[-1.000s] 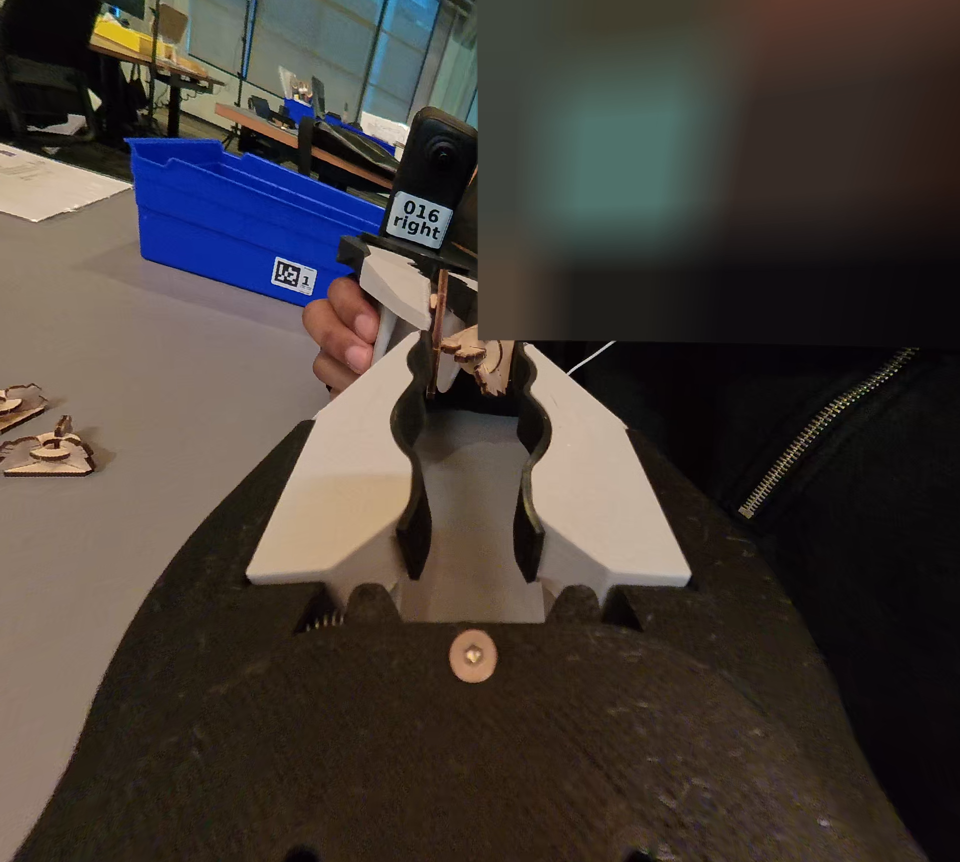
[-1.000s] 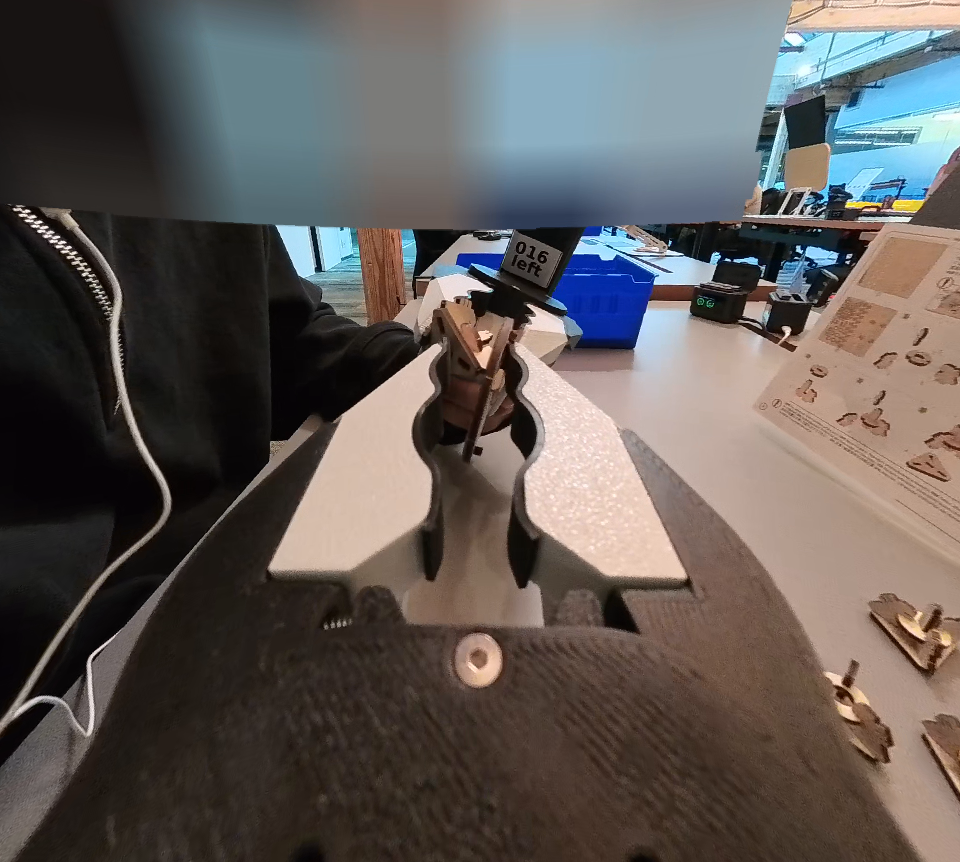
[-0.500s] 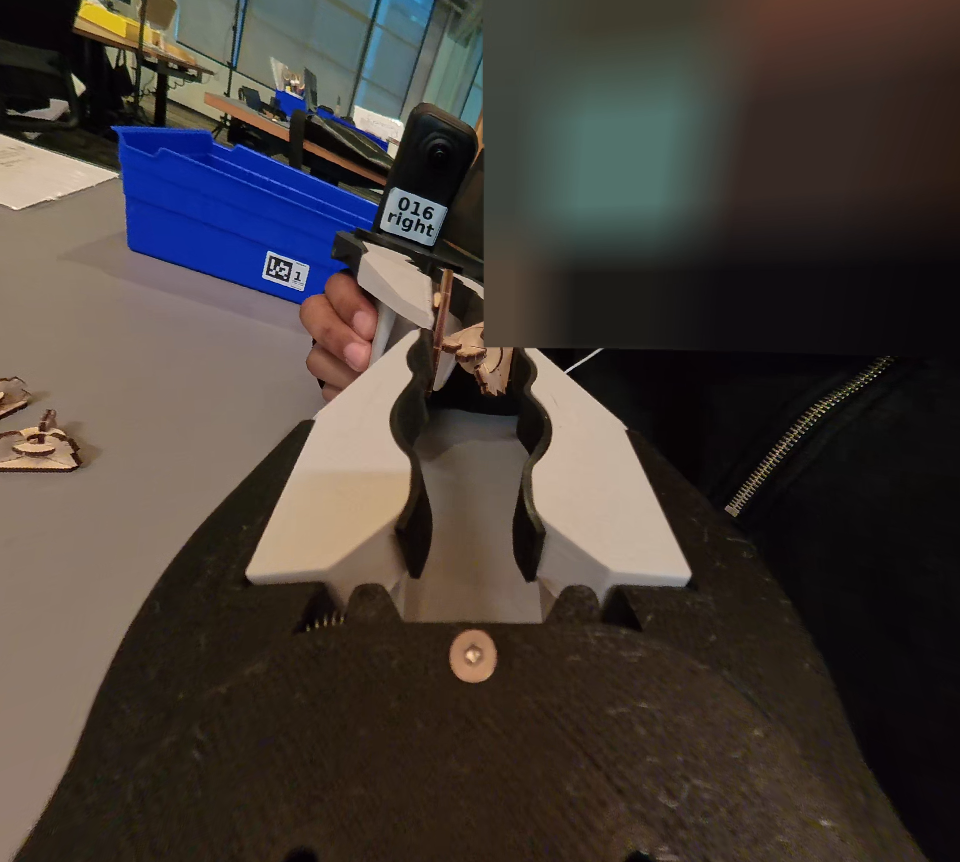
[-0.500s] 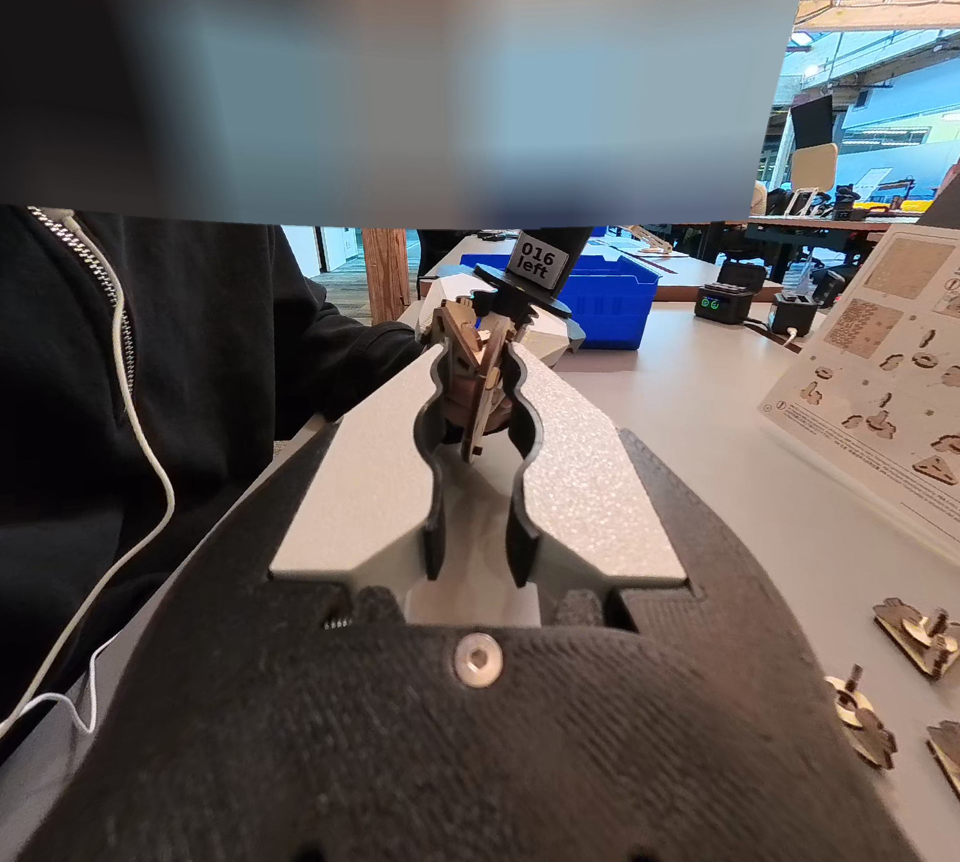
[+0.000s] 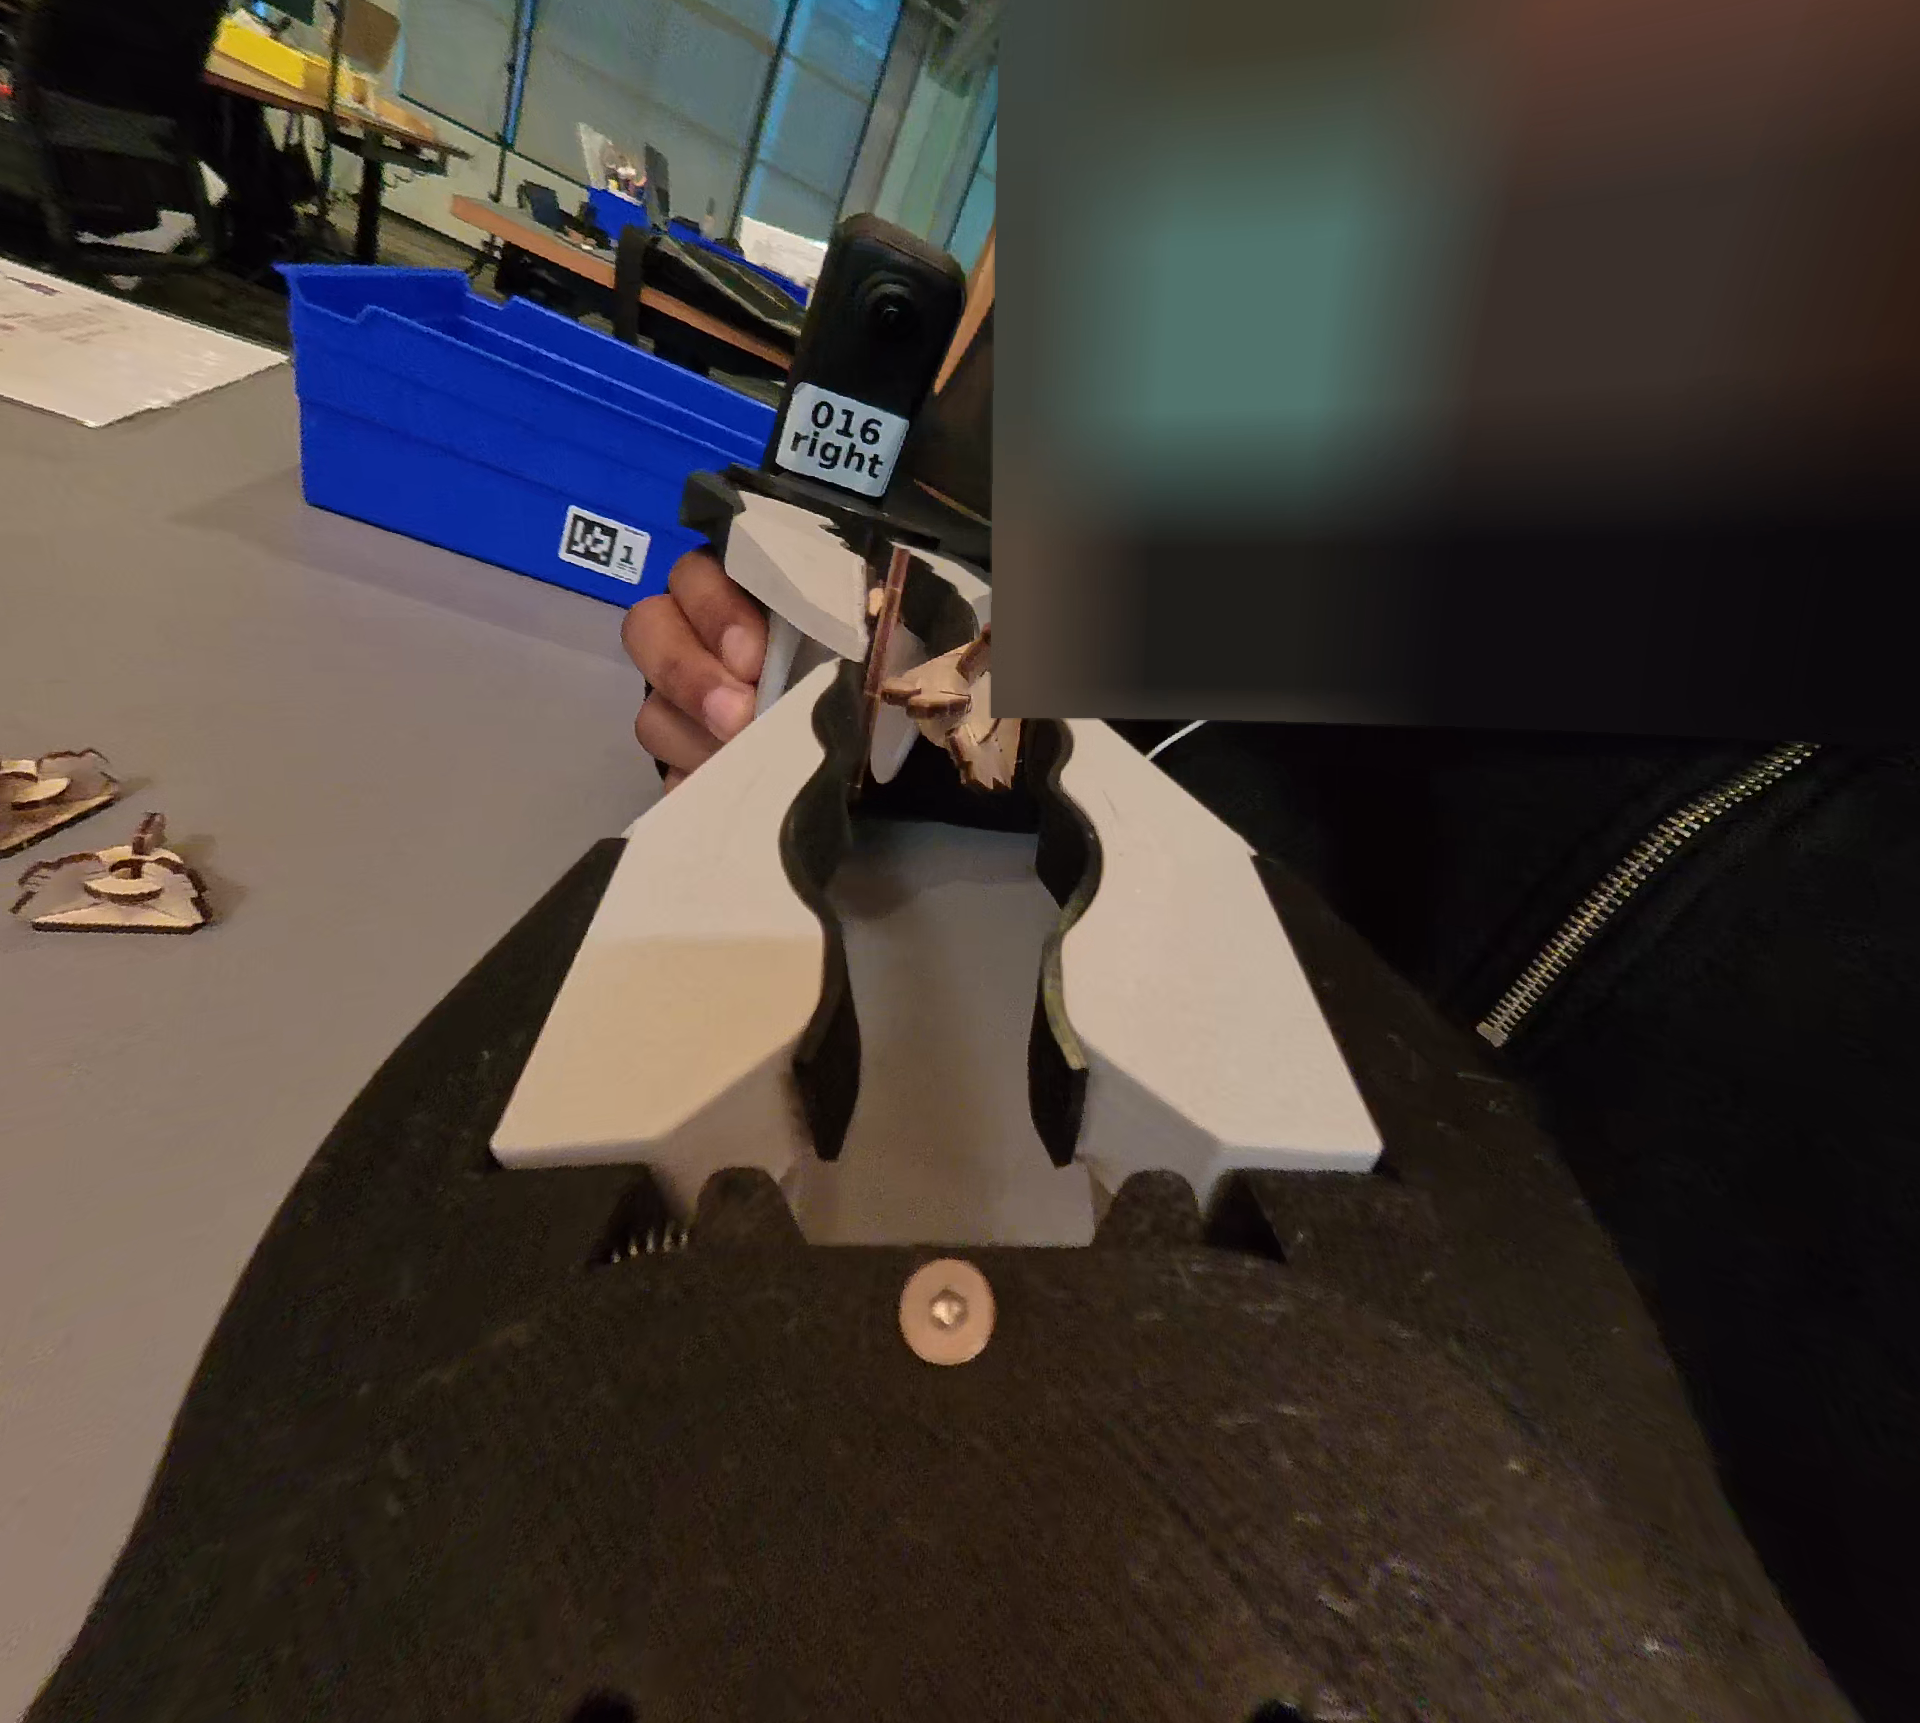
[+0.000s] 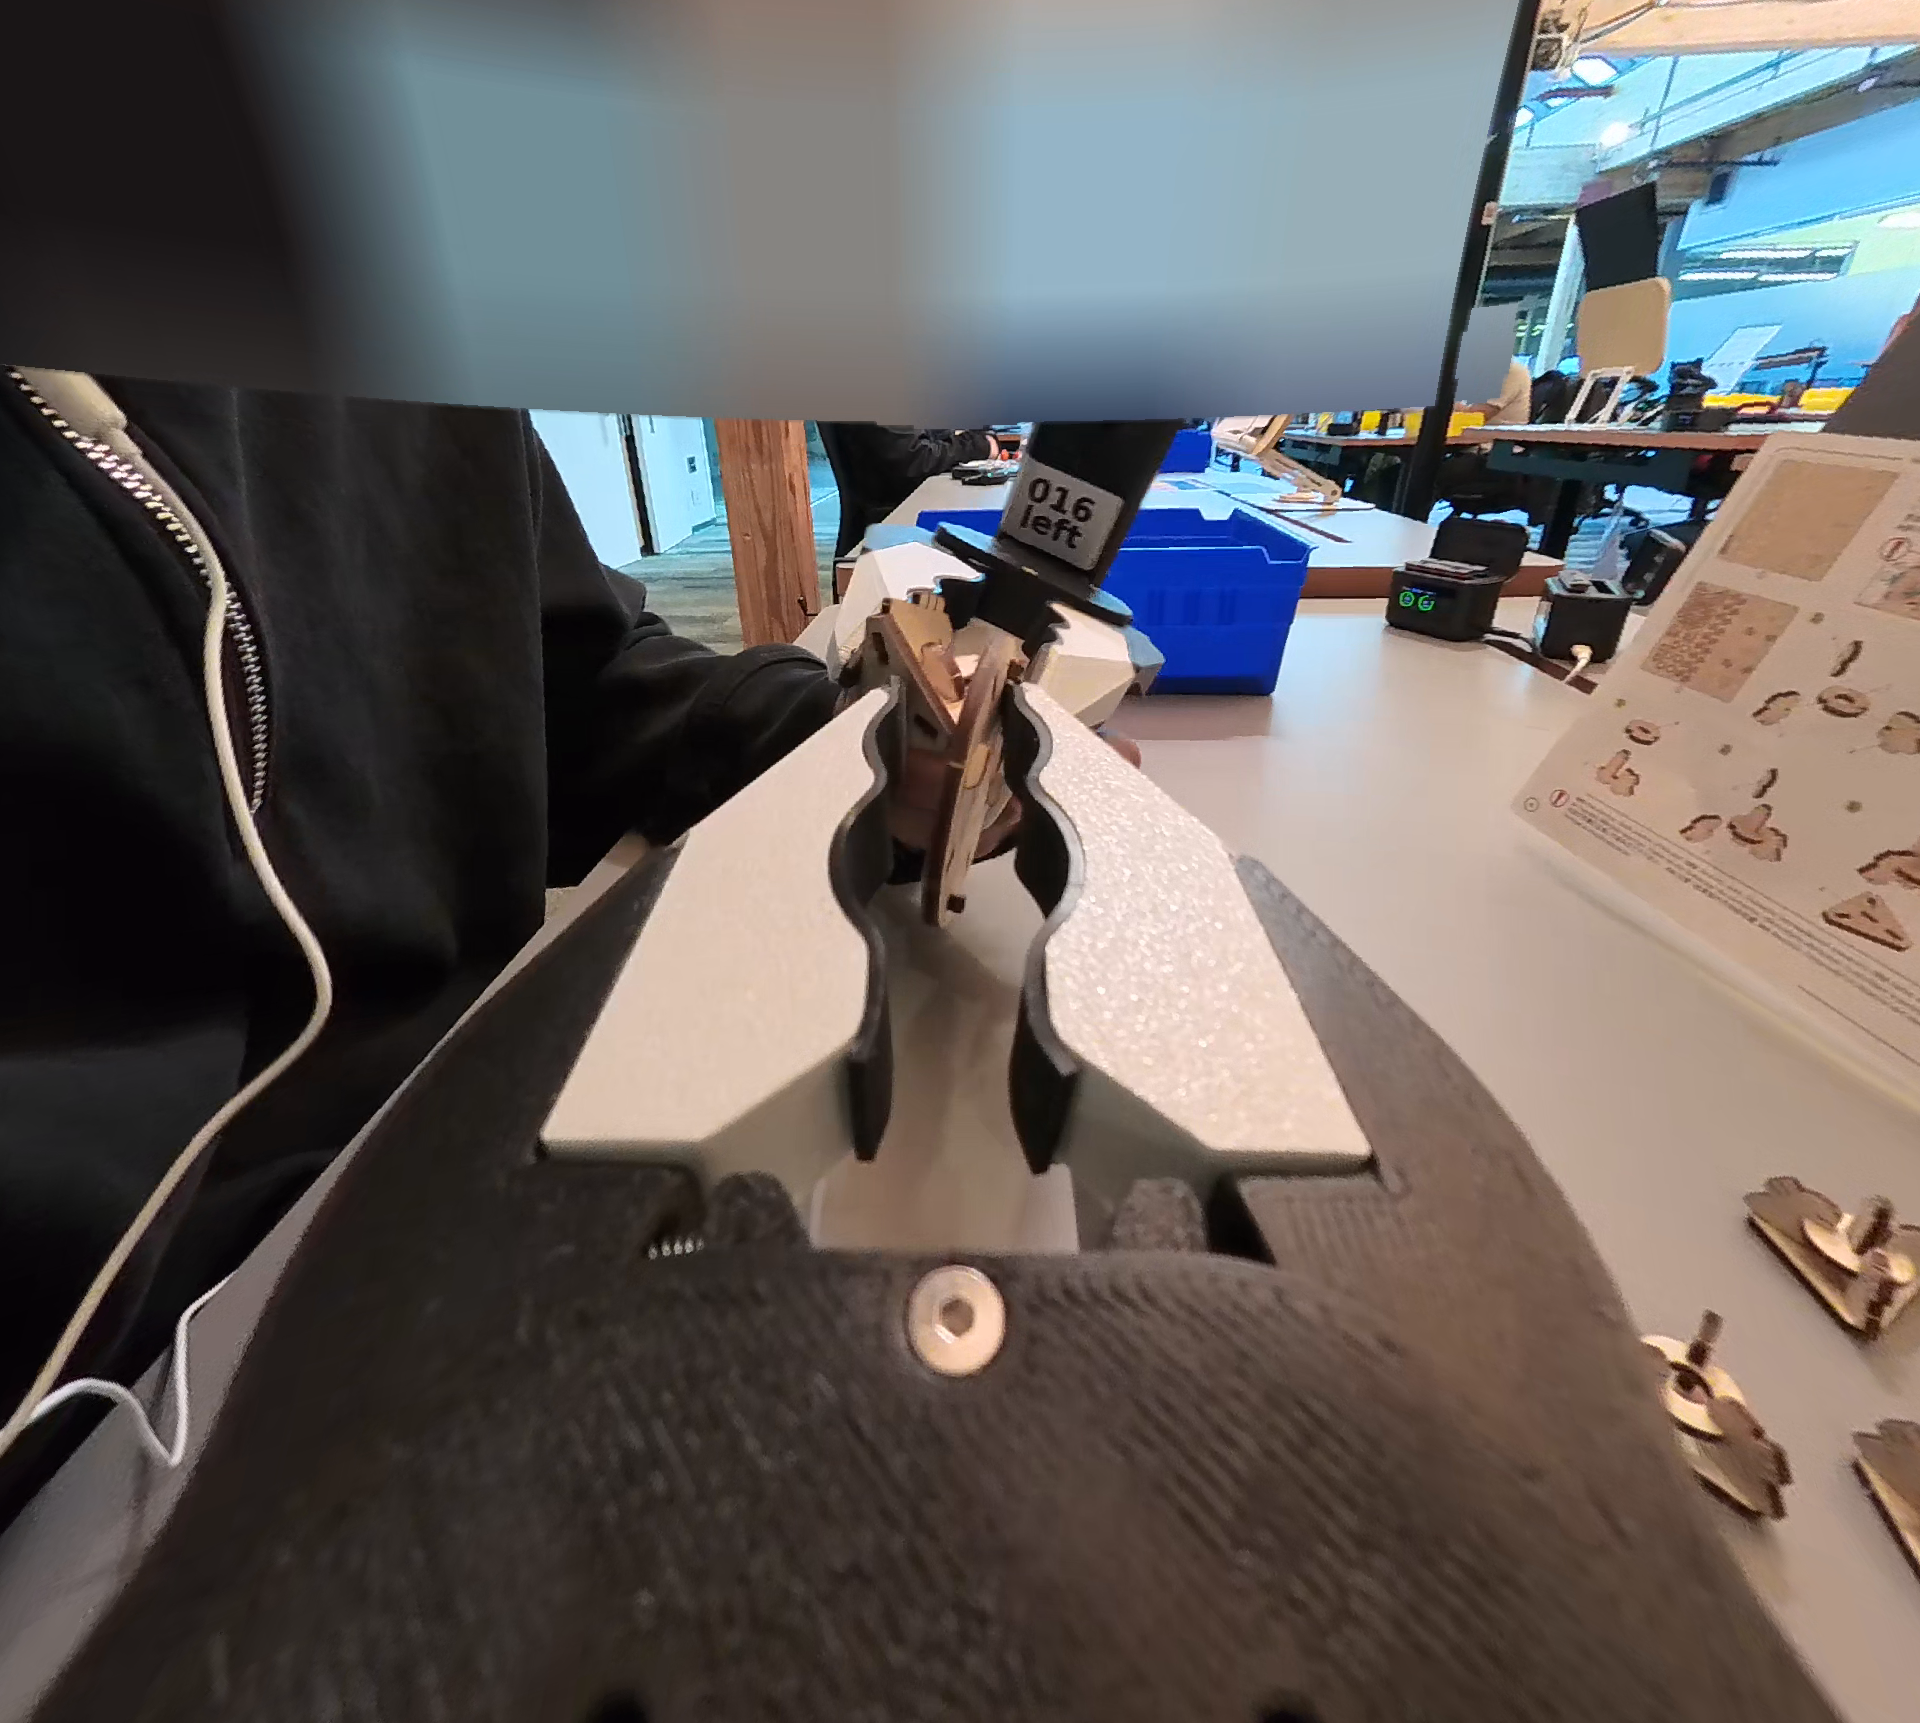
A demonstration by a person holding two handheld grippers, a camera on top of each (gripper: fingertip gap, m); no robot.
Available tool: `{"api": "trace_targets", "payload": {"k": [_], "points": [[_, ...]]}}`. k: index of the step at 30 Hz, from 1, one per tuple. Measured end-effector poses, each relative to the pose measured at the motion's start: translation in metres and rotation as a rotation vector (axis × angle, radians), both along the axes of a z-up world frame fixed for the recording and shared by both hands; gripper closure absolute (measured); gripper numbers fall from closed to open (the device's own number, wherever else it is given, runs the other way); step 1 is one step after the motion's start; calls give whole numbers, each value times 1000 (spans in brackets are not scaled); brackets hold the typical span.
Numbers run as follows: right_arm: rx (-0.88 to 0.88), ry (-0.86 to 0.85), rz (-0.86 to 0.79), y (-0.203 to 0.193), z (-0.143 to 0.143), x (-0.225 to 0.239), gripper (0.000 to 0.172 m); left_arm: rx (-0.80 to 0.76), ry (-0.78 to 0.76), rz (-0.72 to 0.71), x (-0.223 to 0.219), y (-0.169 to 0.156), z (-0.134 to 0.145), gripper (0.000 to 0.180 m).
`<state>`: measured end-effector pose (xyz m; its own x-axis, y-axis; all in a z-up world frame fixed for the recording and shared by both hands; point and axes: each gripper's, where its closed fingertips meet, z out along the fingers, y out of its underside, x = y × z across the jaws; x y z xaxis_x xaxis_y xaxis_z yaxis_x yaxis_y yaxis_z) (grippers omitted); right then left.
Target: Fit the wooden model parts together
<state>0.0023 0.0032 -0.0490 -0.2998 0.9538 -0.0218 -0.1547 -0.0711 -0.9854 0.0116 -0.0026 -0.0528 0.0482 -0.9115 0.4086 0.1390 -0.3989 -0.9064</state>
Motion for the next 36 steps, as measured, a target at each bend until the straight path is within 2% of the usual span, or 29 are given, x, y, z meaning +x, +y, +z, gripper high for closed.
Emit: {"api": "trace_targets", "payload": {"k": [4, 12, 36], "points": [[16, 16, -13, 0, 3, 1, 156, 16, 15, 33, -1, 3, -3, 143], [7, 21, -34, 5, 3, 2, 159, 35, -3, 63, -4, 5, 2, 151], [50, 1, -47, 5, 0, 1, 159, 1, 1, 55, -4, 7, 0, 153]]}}
